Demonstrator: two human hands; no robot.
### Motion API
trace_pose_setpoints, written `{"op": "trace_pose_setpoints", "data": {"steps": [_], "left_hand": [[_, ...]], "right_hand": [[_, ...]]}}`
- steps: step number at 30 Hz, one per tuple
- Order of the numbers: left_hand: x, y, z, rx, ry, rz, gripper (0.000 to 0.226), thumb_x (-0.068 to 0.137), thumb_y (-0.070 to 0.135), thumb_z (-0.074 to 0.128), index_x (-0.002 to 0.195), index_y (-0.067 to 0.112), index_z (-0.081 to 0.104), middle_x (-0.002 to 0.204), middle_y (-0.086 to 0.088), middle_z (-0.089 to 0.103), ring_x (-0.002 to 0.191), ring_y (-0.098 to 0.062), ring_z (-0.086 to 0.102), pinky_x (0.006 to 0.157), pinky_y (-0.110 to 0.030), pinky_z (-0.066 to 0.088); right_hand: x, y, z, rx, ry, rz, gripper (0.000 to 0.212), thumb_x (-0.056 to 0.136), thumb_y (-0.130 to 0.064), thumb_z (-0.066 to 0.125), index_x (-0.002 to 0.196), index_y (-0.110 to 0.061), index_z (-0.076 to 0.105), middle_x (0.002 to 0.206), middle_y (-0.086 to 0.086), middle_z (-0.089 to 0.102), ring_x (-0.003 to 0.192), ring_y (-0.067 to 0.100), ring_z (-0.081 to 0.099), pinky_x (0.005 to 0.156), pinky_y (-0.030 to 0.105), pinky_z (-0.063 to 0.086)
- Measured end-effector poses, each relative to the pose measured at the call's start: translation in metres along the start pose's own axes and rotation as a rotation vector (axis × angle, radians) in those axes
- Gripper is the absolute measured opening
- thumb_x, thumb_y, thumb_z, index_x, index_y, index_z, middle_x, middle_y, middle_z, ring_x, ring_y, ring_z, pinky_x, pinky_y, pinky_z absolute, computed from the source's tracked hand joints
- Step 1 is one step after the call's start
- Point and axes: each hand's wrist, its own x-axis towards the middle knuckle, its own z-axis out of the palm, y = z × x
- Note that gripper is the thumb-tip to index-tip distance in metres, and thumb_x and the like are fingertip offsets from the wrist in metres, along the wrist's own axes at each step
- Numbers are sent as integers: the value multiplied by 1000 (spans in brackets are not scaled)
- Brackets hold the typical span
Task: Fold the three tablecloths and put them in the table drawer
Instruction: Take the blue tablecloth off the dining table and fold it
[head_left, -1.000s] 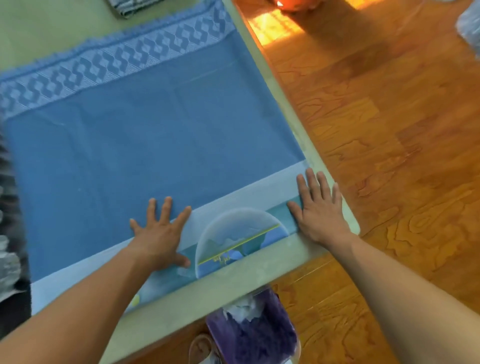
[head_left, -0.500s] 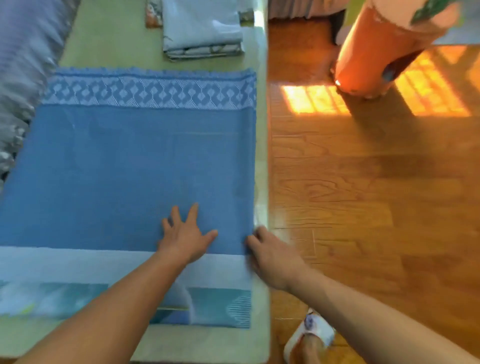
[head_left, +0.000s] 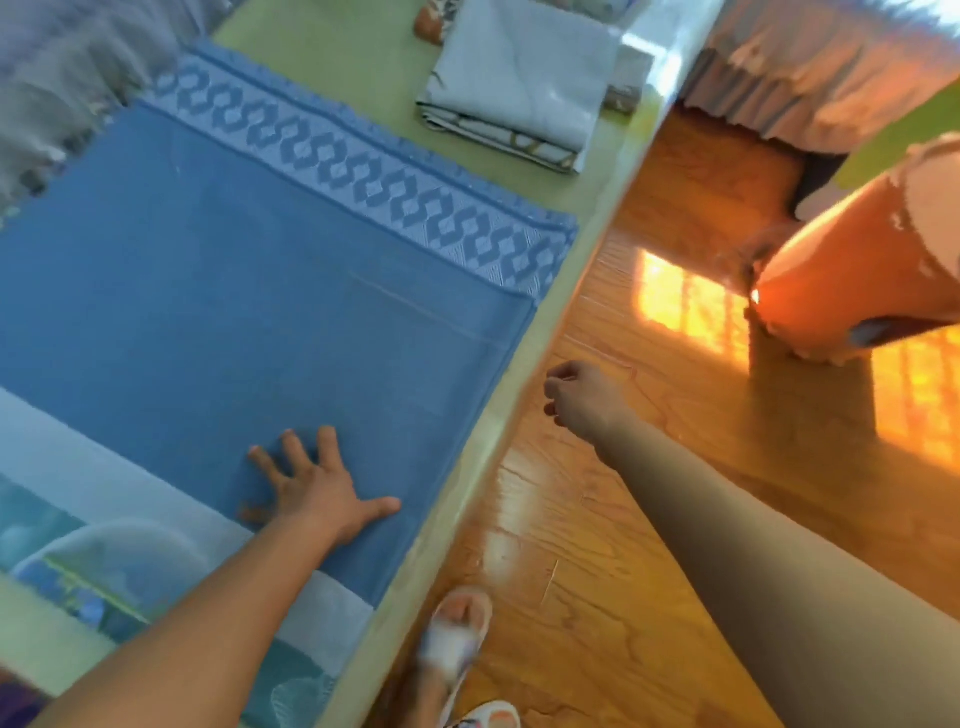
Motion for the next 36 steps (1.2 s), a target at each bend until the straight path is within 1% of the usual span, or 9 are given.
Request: {"op": "trace_pose_setpoints", "data": {"steps": [6, 9, 12, 14, 16, 21, 23, 26, 36], "left_hand": [[2, 7, -11, -9, -64, -83, 130, 60, 84, 72, 151, 31, -3, 159, -14, -18, 149, -47, -20, 109, -71, 32], [-3, 23, -12, 66, 64, -53, 111, 60, 68, 85, 142, 26, 22, 157, -20, 7, 149, -48, 6, 107, -67, 37], [-20, 62, -1, -20, 318, 236, 55, 67, 47, 87, 101, 21, 52, 104, -9, 51, 102, -38, 57, 73, -49, 53], [-30, 88, 7, -118, 298, 256, 39, 81, 53, 72, 87, 22, 50, 85, -4, 52, 84, -33, 61, 63, -43, 51], [-28, 101, 14, -78, 296, 238, 41, 76, 46, 80, 81, 18, 50, 77, -6, 54, 73, -33, 61, 54, -41, 51], [-26, 102, 26, 43, 483, 266, 23, 91, 36, 48, 78, 17, 52, 79, -7, 50, 72, -34, 56, 55, -47, 51], [-34, 105, 28, 86, 489, 305, 14, 83, 20, 67, 77, 19, 54, 78, -5, 50, 72, -33, 58, 55, -46, 49], [-49, 111, 32, 79, 392, 207, 33, 65, 6, 84, 79, 21, 58, 80, -3, 52, 77, -31, 58, 61, -45, 47], [-69, 112, 41, 86, 307, 14, 44, 82, 5, 64, 122, 23, 60, 121, -6, 59, 113, -30, 58, 84, -43, 50]], "right_hand": [[91, -62, -40, -34, 44, 36, 8, 88, -12, 57, 91, -17, 62, 90, 8, 69, 86, 28, 69, 80, 47, 58], [137, -81, -50, 78, 63, 46, 13, 92, -17, 60, 103, -10, 61, 95, 14, 71, 76, 25, 67, 68, 38, 58], [170, -89, -48, 125, 118, 36, 29, 87, -45, 64, 93, -16, 62, 89, 9, 73, 74, 24, 71, 73, 43, 61], [187, -93, -47, 38, 174, 42, 44, 74, -60, 60, 85, -18, 66, 79, 5, 73, 74, 27, 72, 75, 48, 61], [212, -84, -48, -18, 162, 48, 47, 74, -60, 59, 76, -14, 70, 71, 5, 73, 68, 31, 72, 72, 48, 62], [203, -102, -52, 32, 82, 50, 22, 84, -40, 67, 77, -19, 64, 77, 4, 69, 77, 29, 70, 78, 48, 61], [206, -98, -55, 70, 82, 71, 19, 87, -32, 71, 76, -18, 66, 75, 2, 69, 78, 27, 70, 80, 48, 61], [211, -93, -61, 76, 52, 94, 21, 85, -28, 77, 71, -17, 66, 74, 4, 68, 77, 28, 71, 77, 49, 62], [205, -113, -68, -32, -67, 158, 19, 90, -21, 74, 94, -7, 62, 84, 11, 68, 62, 23, 67, 67, 48, 64]]}}
